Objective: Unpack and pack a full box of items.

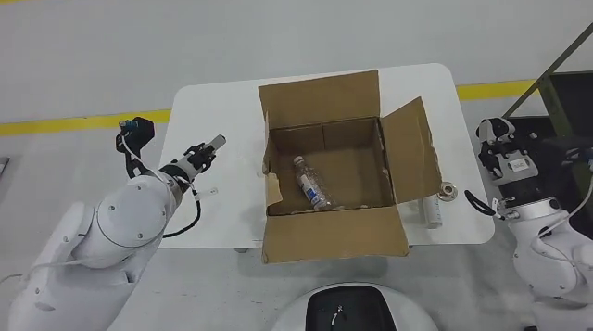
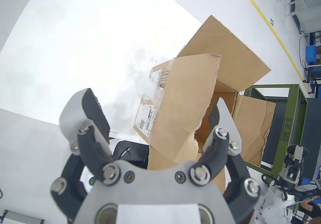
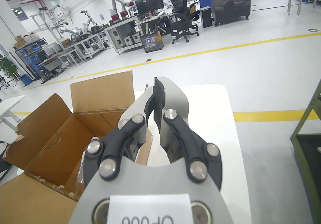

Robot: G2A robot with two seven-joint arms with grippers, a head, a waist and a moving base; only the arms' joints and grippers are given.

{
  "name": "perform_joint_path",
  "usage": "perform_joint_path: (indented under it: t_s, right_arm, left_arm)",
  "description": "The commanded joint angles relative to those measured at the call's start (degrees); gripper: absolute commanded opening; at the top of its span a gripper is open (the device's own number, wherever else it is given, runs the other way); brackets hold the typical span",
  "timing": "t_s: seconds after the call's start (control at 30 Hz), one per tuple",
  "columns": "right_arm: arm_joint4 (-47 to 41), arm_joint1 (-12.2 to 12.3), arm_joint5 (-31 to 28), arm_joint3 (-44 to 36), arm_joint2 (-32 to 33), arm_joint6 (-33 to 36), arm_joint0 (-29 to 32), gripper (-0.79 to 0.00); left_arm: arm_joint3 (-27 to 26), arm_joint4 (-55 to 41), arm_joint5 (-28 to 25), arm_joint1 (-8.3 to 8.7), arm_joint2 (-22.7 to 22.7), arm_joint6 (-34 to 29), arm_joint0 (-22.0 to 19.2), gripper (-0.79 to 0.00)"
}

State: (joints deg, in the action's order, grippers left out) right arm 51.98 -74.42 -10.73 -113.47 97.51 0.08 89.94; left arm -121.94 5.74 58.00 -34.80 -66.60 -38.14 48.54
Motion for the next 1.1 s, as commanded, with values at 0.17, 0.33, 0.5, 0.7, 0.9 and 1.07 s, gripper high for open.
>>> perform_joint_path:
  t_s: [0.17,0.33,0.5,0.7,0.9,1.07]
  right_arm:
    - [0.0,0.0,0.0,0.0,0.0,0.0,0.0,-0.785]
    - [0.0,0.0,0.0,0.0,0.0,0.0,0.0,-0.785]
    - [0.0,0.0,0.0,0.0,0.0,0.0,0.0,-0.785]
    - [0.0,0.0,0.0,0.0,0.0,0.0,0.0,-0.785]
    - [0.0,0.0,0.0,0.0,0.0,0.0,0.0,-0.785]
    - [0.0,0.0,0.0,0.0,0.0,0.0,0.0,-0.785]
  left_arm:
    - [-3.8,5.6,-6.7,-0.22,4.1,1.3,0.9,0.000]
    - [-5.5,16.5,-12.1,-0.58,10.3,-2.5,-2.2,0.000]
    - [-6.0,26.0,-17.0,-1.67,16.3,-6.9,-5.7,0.000]
    - [-3.4,35.1,-17.2,-4.38,23.8,-10.7,-10.1,0.000]
    - [2.9,39.7,-14.6,-7.88,29.6,-14.3,-14.4,0.000]
    - [6.4,41.9,-11.8,-10.01,31.6,-16.8,-16.3,0.000]
